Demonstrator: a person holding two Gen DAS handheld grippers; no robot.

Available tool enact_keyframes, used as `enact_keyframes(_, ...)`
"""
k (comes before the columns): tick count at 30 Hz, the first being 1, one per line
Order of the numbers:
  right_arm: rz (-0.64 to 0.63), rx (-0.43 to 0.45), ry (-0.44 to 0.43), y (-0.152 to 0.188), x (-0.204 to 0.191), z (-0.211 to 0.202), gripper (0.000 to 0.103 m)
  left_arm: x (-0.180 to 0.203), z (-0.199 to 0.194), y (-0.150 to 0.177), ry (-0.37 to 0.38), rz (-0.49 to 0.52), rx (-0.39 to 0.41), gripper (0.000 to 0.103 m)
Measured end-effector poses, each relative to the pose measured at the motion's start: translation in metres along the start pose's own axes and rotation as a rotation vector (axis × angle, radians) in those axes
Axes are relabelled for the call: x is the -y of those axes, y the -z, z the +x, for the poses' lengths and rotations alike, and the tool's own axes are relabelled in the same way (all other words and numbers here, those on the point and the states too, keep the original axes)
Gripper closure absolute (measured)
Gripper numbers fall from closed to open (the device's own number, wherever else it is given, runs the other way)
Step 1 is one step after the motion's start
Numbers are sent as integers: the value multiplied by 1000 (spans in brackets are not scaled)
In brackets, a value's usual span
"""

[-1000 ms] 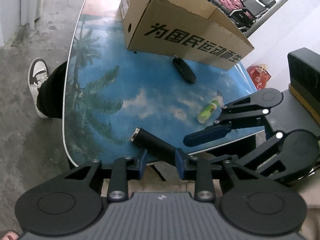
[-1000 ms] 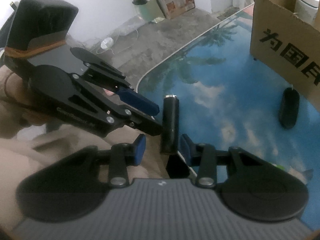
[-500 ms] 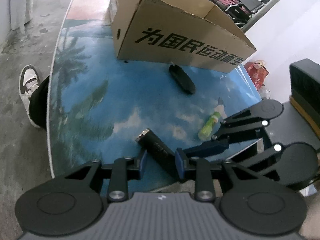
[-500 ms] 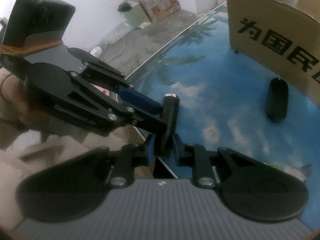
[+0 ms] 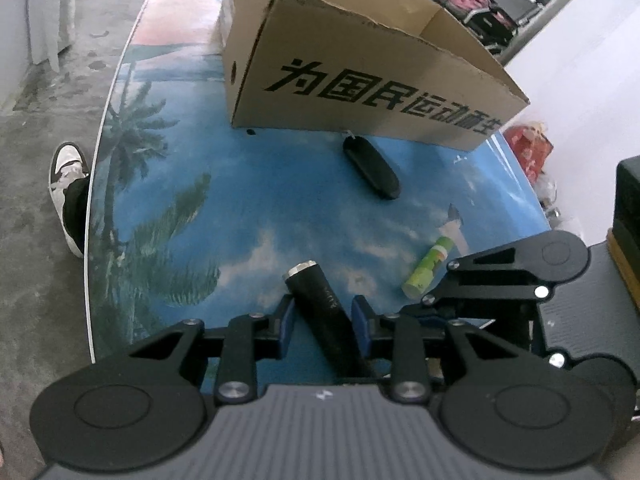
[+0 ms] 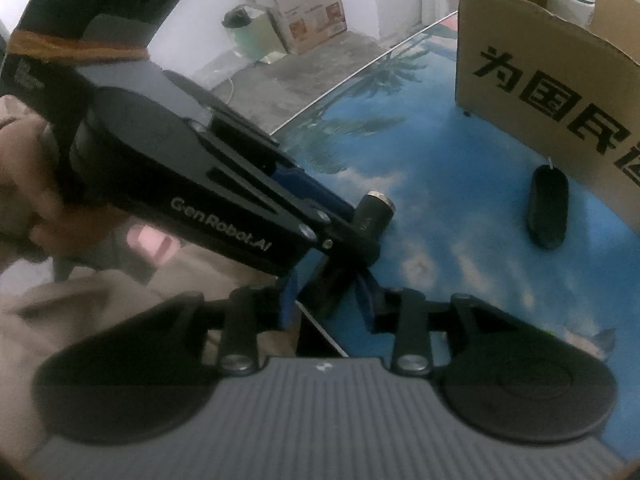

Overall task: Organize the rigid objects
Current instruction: 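Close the right tool on the black cylindrical flashlight and lift it, then carry the black flashlight into the box and open the right tool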

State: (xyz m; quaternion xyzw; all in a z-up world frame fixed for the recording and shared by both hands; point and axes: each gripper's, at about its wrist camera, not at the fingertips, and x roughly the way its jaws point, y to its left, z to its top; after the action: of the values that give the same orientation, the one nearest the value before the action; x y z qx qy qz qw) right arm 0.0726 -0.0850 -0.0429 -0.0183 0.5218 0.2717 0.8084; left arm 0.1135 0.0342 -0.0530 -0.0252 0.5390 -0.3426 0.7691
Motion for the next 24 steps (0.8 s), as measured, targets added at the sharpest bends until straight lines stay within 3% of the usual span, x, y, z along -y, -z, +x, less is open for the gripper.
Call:
enact_keyframes(7, 68, 33, -34, 5, 7, -3, 75, -10, -6, 6, 41, -93, 26, 73)
enact_keyframes(14, 64, 68, -30, 5, 4, -15, 75, -8, -20, 4, 58, -110, 79, 73)
enact_keyframes(18, 54, 119, -10, 0, 2, -31, 75, 2, -35, -11, 66, -75, 138, 73)
enact_keyframes(24, 34, 259, 61, -18, 10, -76, 75, 31, -63, -57, 84, 38, 263, 73)
